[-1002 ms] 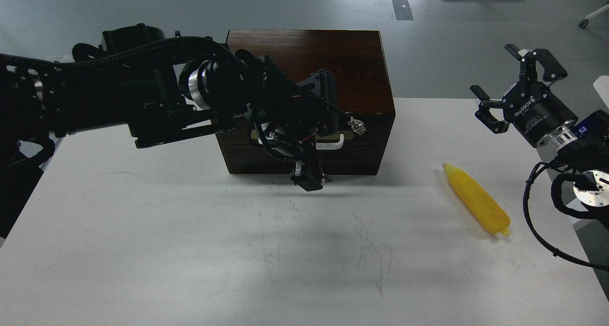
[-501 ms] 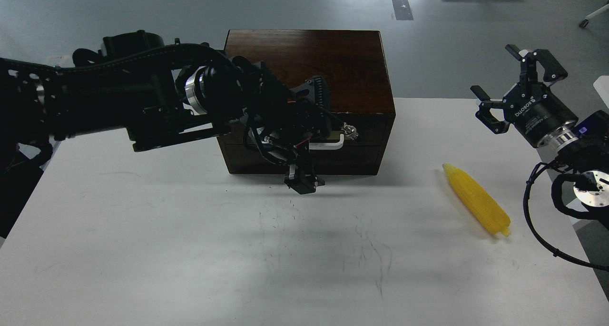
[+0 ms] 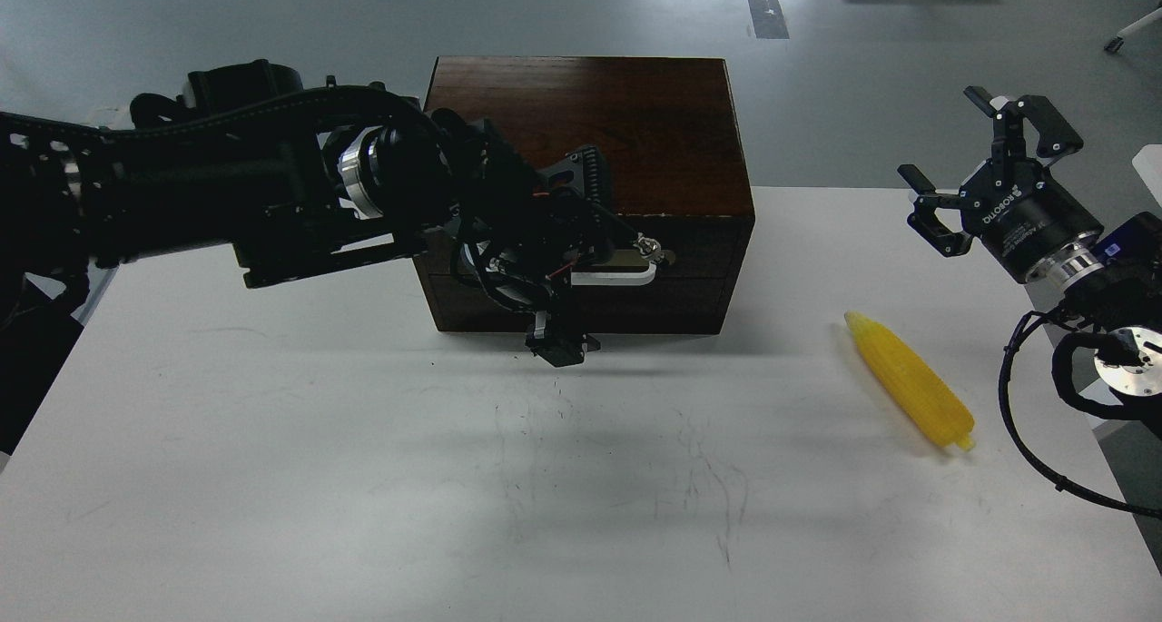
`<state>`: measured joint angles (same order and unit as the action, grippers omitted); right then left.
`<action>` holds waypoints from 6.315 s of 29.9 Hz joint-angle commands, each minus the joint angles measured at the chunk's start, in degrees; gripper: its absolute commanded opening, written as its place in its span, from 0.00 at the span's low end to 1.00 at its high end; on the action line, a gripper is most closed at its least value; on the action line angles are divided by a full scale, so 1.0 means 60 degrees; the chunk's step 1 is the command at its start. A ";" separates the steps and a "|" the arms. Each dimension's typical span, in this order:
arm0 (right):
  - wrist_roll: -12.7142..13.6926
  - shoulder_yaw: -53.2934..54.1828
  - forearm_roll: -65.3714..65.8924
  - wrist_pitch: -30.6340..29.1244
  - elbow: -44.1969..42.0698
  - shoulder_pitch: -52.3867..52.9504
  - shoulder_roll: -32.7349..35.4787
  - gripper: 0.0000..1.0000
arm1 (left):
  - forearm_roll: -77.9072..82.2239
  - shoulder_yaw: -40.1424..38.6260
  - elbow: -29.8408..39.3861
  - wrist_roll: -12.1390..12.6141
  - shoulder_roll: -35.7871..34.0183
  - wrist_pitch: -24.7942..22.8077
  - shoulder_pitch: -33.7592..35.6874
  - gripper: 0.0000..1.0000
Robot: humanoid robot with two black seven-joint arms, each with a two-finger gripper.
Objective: Put corn in drawer with both arms
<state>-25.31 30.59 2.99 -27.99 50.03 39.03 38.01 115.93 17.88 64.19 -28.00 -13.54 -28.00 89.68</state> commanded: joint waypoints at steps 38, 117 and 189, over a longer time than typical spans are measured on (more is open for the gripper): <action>0.0000 0.0044 0.0000 -0.0001 0.0011 -0.0031 0.0080 1.00 | -0.0161 0.0228 0.2382 0.0000 -0.0467 0.0000 0.0331 0.98; -0.0448 -0.0481 1.2765 -0.0001 0.2324 0.0731 0.3801 1.00 | -1.8164 -0.7873 -0.1177 0.1180 -0.4334 0.0000 -0.7447 0.98; -0.0448 -0.4829 1.5483 -0.0001 0.2281 0.8387 0.0523 0.24 | -1.8150 -0.8004 -0.1177 0.1166 -0.4320 0.0000 -0.7594 0.98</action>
<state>-28.00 6.74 95.83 -28.01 62.29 82.88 45.32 6.97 -30.15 57.11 -21.01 -39.51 -28.00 44.13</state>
